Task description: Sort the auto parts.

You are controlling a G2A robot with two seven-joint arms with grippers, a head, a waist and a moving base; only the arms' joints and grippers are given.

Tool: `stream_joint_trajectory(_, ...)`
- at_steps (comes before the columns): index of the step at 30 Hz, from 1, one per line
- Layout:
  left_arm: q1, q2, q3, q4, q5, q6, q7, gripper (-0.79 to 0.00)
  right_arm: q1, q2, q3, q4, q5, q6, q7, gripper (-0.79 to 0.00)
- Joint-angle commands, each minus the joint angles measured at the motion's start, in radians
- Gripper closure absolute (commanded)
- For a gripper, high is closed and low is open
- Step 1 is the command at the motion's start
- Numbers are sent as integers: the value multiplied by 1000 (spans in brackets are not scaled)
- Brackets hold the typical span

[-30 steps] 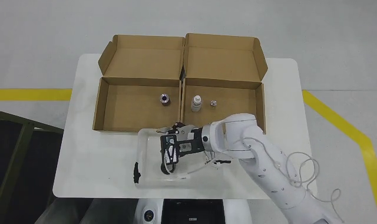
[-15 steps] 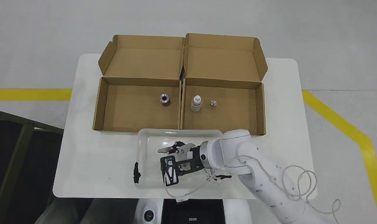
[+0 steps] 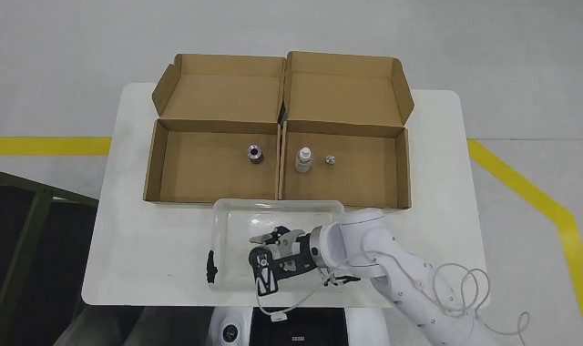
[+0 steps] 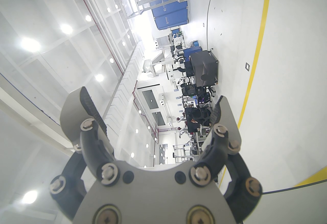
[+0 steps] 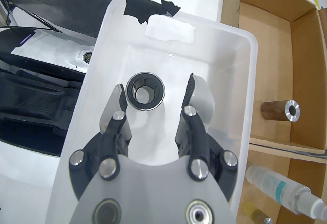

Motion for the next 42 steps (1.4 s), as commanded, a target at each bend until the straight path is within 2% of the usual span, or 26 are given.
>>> stream_joint_trajectory(1,0,0,0,0,0,0,0,-785,2,4,-6,4,-5,0,-1,-459)
stream_joint_trajectory(3,0,0,0,0,0,0,0,-785,5,8,-9,11,-10,0,-4,-486)
stream_joint_trajectory(14,0,0,0,0,0,0,0,-785,36,14,-44,73,-40,6,-40,-502)
stream_joint_trajectory(34,0,0,0,0,0,0,0,-785,161,-24,-183,216,-49,39,-104,-570)
stream_joint_trajectory(37,0,0,0,0,0,0,0,-785,171,-28,-194,230,-45,40,-108,-557)
stream_joint_trajectory(39,0,0,0,0,0,0,0,-785,177,-30,-200,238,-43,39,-111,-505)
stream_joint_trajectory(40,0,0,0,0,0,0,0,-785,179,-30,-201,241,-40,40,-113,-459)
stream_joint_trajectory(41,0,0,0,0,0,0,0,-785,181,-31,-202,244,-36,41,-117,-379)
stream_joint_trajectory(42,0,0,0,0,0,0,0,-785,183,-32,-202,244,-33,43,-121,-342)
